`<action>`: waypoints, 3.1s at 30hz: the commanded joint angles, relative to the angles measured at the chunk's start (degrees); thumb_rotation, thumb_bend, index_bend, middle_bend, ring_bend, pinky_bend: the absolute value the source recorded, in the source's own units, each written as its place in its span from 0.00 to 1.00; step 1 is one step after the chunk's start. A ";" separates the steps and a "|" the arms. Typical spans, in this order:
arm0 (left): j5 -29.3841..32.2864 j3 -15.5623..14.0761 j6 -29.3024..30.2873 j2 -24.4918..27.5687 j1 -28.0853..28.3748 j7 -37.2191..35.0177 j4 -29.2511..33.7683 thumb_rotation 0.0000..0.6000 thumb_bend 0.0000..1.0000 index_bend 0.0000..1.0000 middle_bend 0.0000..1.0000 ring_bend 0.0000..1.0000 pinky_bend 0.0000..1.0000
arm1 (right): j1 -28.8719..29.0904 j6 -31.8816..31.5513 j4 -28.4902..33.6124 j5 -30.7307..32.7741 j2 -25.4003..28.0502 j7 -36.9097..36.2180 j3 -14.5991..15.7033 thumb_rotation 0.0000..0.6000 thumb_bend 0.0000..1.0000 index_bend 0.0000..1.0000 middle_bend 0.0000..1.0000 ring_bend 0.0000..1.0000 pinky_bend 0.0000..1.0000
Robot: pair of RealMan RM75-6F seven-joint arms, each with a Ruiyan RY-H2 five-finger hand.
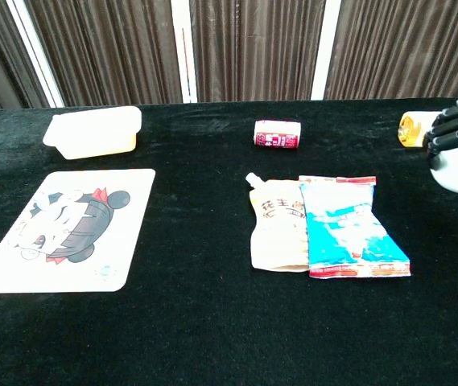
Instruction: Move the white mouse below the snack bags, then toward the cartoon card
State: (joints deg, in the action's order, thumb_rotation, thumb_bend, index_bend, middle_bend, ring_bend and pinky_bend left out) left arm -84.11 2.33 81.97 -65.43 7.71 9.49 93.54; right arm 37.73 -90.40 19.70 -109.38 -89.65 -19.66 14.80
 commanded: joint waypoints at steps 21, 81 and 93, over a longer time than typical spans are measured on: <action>-3.23 -1.84 -0.24 4.29 -0.35 -8.13 1.54 1.00 0.00 0.00 0.00 0.00 0.00 | 16.79 29.68 60.54 -5.61 7.30 42.17 -4.79 1.00 0.35 0.55 0.62 0.35 0.54; -16.15 -1.99 -6.68 -5.11 8.30 9.58 6.42 1.00 0.00 0.11 0.00 0.00 0.00 | -24.51 -5.78 63.84 19.59 26.49 12.69 -7.58 1.00 0.00 0.00 0.00 0.00 0.00; -24.09 0.09 -24.40 -19.55 23.27 24.23 -0.16 1.00 0.00 0.32 0.19 0.12 0.12 | -29.24 -7.39 68.16 19.74 27.74 16.52 -9.68 1.00 0.00 0.00 0.00 0.00 0.00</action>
State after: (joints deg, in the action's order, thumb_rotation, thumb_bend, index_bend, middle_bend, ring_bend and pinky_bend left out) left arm -106.06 1.74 60.26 -81.83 28.00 31.90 96.11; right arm 8.64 -97.96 87.87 -89.77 -61.98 -3.05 5.28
